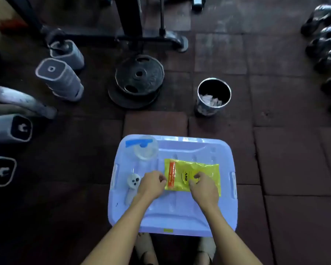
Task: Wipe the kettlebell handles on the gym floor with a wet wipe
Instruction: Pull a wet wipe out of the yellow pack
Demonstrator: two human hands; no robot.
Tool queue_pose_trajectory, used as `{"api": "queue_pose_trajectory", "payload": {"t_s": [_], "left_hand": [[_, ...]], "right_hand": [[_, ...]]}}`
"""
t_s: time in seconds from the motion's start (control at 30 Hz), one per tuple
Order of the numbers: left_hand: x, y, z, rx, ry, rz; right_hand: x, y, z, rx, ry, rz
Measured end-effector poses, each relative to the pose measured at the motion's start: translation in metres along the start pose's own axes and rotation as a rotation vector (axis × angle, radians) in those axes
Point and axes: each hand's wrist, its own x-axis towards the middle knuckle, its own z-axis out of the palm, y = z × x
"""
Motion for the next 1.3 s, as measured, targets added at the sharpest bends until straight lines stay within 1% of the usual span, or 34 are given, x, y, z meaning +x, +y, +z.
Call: {"api": "queue_pose_trajectory", "payload": {"t_s": [0.07,0.1,0.17,0.27,0.33,0.4,0.5,0.6,0.63,0.7,0.77,0.87,0.93,0.97,1.07,1.13,1.23,1.3], "left_hand": [[0.025,-0.003,0.033,-0.064,0.017,0.015],[0.034,-0.002,0.049,-0.043,0.010,0.038],[0.046,-0.001,0.077,0.067,-0.002,0.060],[0.055,-0.010,0.112,0.265,0.019,0.109],[0.060,-0.018,0.127,0.330,0.061,0.132],[0.063,-0.024,0.138,0.348,0.111,0.141],[0.068,-0.036,0.146,0.287,0.188,0.121],[0.072,-0.042,0.150,0.276,0.225,0.125],[0.072,-0.042,0.150,0.286,0.225,0.127],[0.073,-0.038,0.147,0.338,0.210,0.128],[0.072,-0.032,0.142,0.405,0.182,0.121],[0.071,-0.023,0.137,0.501,0.177,0.117],[0.070,-0.016,0.134,0.524,0.185,0.098],[0.070,-0.012,0.133,0.533,0.215,0.091],[0.075,0.002,0.134,0.488,0.387,0.125],[0.079,0.014,0.139,0.397,0.455,0.219],[0.083,0.037,0.147,0.291,0.423,0.338],[0.085,0.049,0.151,0.296,0.362,0.320]], "right_hand": [[0.021,0.009,0.031,-0.031,0.046,0.005],[0.032,0.014,0.047,-0.075,0.050,-0.015],[0.043,0.021,0.075,-0.147,0.074,-0.053],[0.055,0.036,0.107,-0.287,0.155,-0.197],[0.062,0.040,0.114,-0.354,0.213,-0.219],[0.069,0.044,0.121,-0.441,0.257,-0.218],[0.074,0.043,0.129,-0.527,0.243,-0.237],[0.077,0.038,0.129,-0.509,0.184,-0.229],[0.077,0.036,0.127,-0.476,0.154,-0.225],[0.076,0.036,0.120,-0.323,0.103,-0.216],[0.075,0.042,0.106,-0.126,0.135,-0.207],[0.073,0.063,0.070,0.229,0.183,-0.050],[0.077,0.086,0.046,0.341,0.189,0.030],[0.080,0.097,0.037,0.393,0.191,0.084],[0.090,0.115,0.020,0.637,0.141,0.248],[0.092,0.120,0.016,0.784,0.082,0.282],[0.091,0.118,0.011,0.898,0.050,0.279],[0.089,0.117,0.009,0.924,0.057,0.279]]}}
